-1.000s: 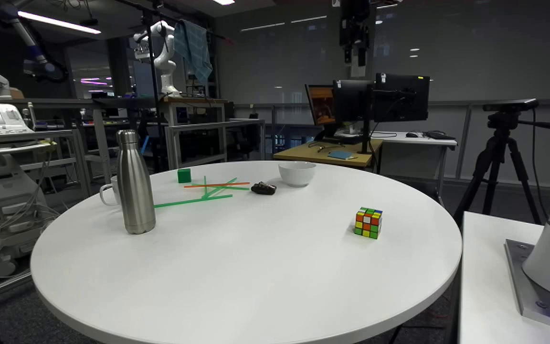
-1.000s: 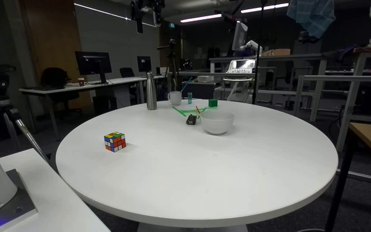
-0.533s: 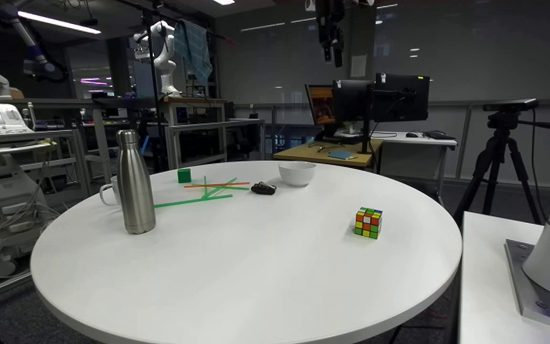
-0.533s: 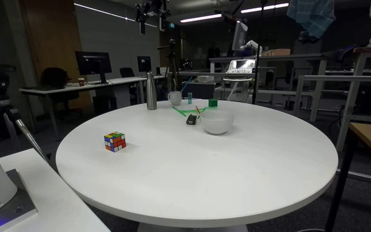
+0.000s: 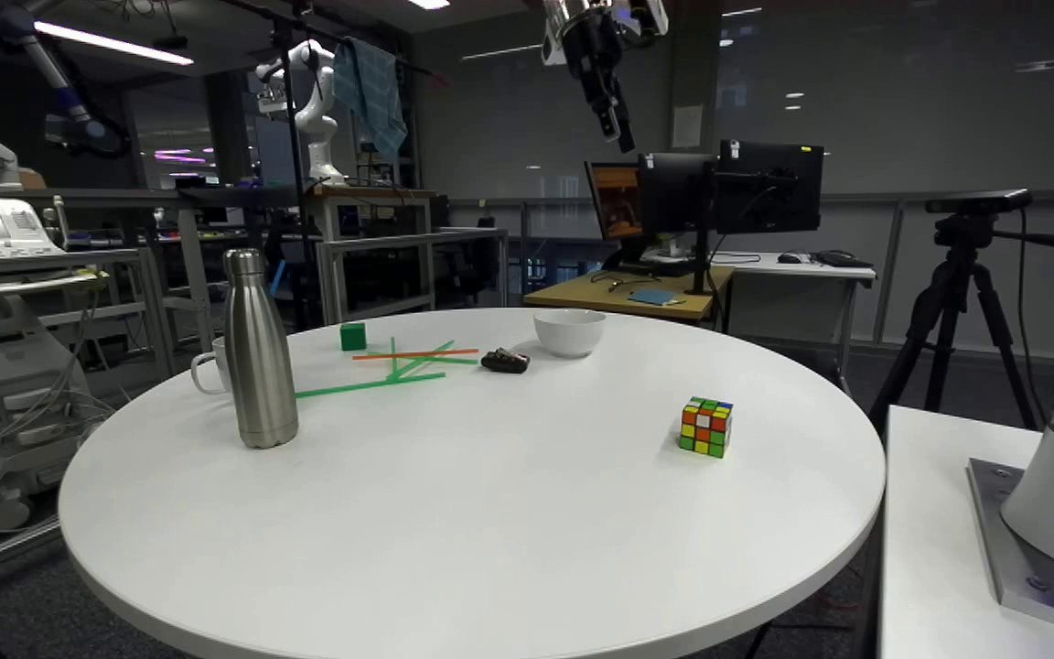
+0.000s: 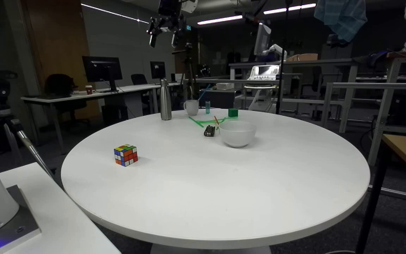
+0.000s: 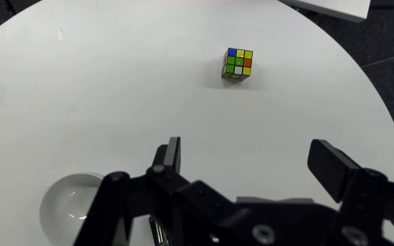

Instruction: Place the Rubik's cube in the middle of the table

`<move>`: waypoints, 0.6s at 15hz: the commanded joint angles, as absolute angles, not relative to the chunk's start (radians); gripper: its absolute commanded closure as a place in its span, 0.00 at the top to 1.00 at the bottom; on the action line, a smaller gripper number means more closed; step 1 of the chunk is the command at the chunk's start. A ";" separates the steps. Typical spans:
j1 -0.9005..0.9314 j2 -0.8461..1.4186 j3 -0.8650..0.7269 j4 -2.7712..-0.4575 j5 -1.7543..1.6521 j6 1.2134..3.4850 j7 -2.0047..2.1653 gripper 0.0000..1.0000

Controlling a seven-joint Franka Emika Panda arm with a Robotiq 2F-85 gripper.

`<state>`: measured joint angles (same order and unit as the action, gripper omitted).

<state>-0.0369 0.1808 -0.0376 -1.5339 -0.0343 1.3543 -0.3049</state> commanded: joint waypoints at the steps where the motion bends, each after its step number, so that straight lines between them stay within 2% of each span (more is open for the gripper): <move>1: -0.044 0.280 -0.023 -1.410 -0.020 1.246 -0.306 1.00; 9: -0.047 0.284 -0.017 -1.471 -0.036 1.277 -0.301 1.00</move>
<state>-0.0388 0.2831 -0.0273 -1.4743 -0.0343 1.2808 -0.3033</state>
